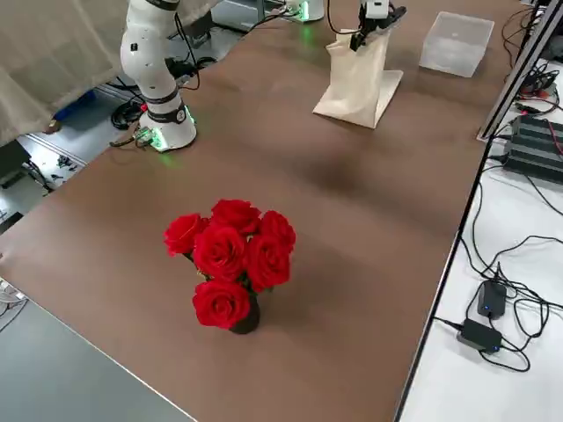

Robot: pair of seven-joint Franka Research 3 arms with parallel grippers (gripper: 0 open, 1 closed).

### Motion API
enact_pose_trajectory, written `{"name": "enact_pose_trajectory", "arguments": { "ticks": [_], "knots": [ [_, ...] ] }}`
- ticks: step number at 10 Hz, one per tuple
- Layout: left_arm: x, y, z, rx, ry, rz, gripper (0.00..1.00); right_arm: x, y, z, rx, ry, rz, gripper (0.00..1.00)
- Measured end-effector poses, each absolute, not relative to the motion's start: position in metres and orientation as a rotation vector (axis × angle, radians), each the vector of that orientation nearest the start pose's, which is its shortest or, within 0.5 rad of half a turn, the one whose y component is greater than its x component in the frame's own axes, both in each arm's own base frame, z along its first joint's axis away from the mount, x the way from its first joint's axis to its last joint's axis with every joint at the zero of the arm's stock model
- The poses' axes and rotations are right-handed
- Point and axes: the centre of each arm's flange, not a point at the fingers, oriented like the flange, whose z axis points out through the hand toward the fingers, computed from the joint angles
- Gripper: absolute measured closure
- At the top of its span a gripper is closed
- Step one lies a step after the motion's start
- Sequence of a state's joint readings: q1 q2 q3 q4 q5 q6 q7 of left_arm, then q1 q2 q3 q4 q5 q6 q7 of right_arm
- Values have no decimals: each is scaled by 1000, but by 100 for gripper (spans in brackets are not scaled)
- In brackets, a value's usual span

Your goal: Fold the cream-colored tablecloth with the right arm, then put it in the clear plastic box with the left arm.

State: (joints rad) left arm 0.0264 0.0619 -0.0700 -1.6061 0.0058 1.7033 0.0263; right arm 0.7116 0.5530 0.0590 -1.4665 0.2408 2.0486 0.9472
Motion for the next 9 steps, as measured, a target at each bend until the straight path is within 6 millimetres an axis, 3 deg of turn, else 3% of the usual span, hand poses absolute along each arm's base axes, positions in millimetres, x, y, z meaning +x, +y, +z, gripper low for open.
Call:
{"name": "enact_pose_trajectory", "arguments": {
  "ticks": [6,9],
  "knots": [
    [585,-32,580,-3138,133,-44,0,509,502,375,-2900,430,226,100],
    [588,-25,574,-3140,114,-28,0,513,502,381,-2891,432,210,100]
  ]
}}
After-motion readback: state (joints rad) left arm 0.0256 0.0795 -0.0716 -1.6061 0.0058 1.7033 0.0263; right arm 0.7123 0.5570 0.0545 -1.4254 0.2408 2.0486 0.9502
